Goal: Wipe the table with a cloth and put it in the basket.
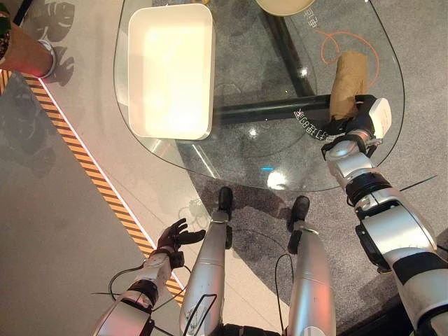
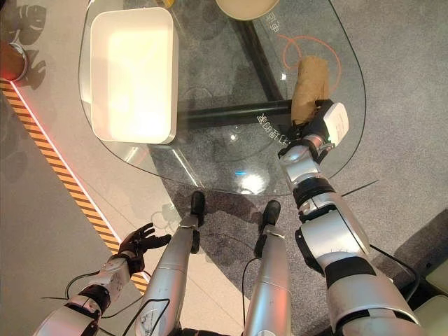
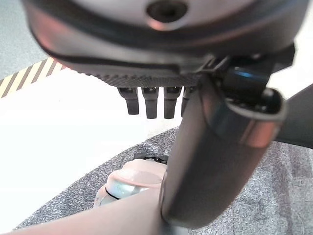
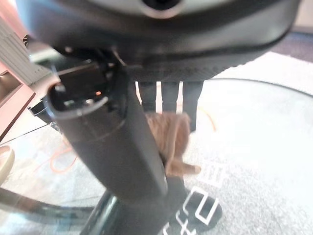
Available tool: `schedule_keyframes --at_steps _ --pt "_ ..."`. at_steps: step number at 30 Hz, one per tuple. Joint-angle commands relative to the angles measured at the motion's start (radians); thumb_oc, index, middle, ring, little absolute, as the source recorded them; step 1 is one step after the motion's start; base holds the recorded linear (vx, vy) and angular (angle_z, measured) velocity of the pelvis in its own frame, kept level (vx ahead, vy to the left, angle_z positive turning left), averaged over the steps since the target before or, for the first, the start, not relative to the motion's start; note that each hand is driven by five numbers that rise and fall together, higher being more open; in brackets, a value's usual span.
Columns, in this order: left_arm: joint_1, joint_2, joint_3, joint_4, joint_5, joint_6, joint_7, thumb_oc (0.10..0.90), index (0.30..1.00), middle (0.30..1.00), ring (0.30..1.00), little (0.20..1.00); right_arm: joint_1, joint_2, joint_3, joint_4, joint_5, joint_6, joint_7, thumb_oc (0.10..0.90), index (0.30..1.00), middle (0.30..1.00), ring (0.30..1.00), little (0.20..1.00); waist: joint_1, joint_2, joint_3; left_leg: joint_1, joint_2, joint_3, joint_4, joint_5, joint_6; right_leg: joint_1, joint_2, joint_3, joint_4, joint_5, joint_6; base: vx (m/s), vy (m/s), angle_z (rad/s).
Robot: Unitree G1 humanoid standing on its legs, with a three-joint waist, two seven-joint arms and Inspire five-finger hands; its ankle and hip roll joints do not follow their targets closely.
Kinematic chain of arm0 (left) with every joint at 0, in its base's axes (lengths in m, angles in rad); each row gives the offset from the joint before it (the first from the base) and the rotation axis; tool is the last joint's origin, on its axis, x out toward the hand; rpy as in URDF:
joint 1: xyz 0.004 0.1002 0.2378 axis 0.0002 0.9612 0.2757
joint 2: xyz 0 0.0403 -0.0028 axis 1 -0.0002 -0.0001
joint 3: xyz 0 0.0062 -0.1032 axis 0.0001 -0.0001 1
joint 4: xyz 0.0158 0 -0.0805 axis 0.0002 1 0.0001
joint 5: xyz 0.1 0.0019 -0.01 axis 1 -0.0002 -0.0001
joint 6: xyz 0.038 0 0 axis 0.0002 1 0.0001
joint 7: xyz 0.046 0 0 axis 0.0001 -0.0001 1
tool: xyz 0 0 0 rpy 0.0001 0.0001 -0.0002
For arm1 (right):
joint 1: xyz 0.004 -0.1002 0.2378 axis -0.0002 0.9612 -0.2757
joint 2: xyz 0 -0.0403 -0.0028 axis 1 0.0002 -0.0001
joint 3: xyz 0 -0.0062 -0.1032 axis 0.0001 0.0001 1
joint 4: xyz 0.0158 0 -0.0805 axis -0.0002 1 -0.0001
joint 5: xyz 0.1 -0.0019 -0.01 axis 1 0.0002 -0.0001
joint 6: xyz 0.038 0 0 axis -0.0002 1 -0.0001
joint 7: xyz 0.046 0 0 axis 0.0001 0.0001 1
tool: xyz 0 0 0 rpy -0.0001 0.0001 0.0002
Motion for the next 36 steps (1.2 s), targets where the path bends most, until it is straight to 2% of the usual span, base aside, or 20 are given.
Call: schedule_keyframes --at_steps 1,19,24,32,36 --pt "0.047 -0.008 -0.024 0.011 -0.022 0.002 0.0 0.8 0.9 0.9 0.9 0.9 -0.082 -0.037 0.048 -0.011 -0.057 -0.037 0.021 0.1 0.3 0.3 0.3 0.2 0.006 0.057 -0.019 -0.031 -0.098 -0.01 0.01 0.008 0.086 -0.001 0.046 -0.075 -0.03 0.022 -0.042 0.0 0.0 0.0" --pt "0.045 -0.008 -0.031 0.008 -0.029 -0.001 -0.001 0.8 0.9 0.9 0.9 0.9 -0.075 -0.047 0.055 -0.006 -0.09 -0.07 0.031 0.1 0.3 0.3 0.3 0.2 0.002 0.055 -0.019 -0.039 -0.097 -0.007 0.004 0.01 0.091 -0.01 0.047 -0.076 -0.043 0.034 -0.037 0.0 0.0 0.0" --pt "0.046 -0.007 -0.033 0.0 -0.032 0.001 0.003 0.8 0.9 0.9 0.9 0.9 -0.078 -0.042 0.071 -0.044 -0.125 -0.081 0.03 0.1 0.3 0.3 0.3 0.2 0.001 0.053 -0.019 -0.042 -0.097 -0.007 0.006 0.009 0.091 -0.013 0.047 -0.076 -0.044 0.036 -0.036 0.0 0.0 0.0" --pt "0.039 0.001 -0.028 -0.013 -0.03 0.001 0.011 0.8 0.9 0.9 0.9 0.9 -0.068 -0.013 0.136 -0.164 -0.219 -0.092 0.055 0.1 0.3 0.3 0.3 0.2 -0.001 0.033 -0.019 -0.044 -0.096 -0.009 0.0 0.011 0.089 -0.007 0.049 -0.081 -0.061 0.044 -0.036 0.0 0.0 0.0" --pt "0.03 -0.006 -0.034 -0.013 -0.034 0.001 0.019 0.8 0.9 0.9 0.9 0.9 -0.063 0.014 0.158 -0.189 -0.25 -0.102 0.067 0.1 0.3 0.3 0.3 0.2 0.001 0.034 -0.019 -0.044 -0.098 -0.01 -0.003 0.013 0.088 -0.008 0.047 -0.083 -0.064 0.044 -0.036 0.0 0.0 0.0"
